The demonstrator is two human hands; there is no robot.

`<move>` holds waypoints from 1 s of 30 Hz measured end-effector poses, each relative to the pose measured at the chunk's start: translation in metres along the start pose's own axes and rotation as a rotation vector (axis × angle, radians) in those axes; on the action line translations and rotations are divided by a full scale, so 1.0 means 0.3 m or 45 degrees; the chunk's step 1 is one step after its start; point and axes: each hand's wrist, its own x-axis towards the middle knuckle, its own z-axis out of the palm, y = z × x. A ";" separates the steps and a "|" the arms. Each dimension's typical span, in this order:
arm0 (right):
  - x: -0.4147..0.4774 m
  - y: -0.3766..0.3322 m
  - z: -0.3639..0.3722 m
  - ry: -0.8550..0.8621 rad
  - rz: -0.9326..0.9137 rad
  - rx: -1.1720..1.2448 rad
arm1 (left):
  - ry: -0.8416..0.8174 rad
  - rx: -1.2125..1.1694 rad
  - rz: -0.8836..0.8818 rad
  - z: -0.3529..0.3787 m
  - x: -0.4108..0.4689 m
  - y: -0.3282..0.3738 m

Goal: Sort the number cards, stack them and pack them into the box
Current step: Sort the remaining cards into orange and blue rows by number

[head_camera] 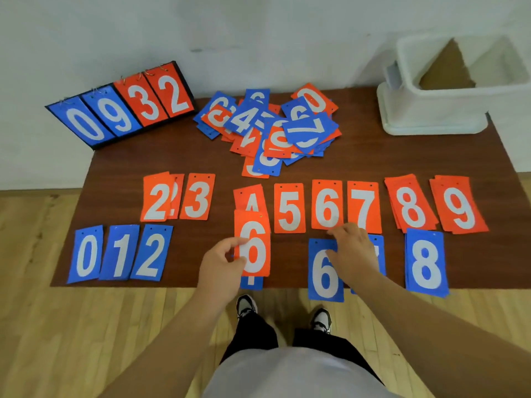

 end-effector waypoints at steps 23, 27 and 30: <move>0.310 0.013 -0.113 -0.022 0.205 0.285 | -0.073 0.587 0.375 0.338 0.262 0.212; 0.315 -0.002 -0.116 0.120 0.136 0.011 | 0.036 0.728 0.321 0.220 0.268 0.170; 0.327 -0.041 -0.167 0.095 0.139 0.097 | 0.115 0.834 0.313 0.142 0.277 0.165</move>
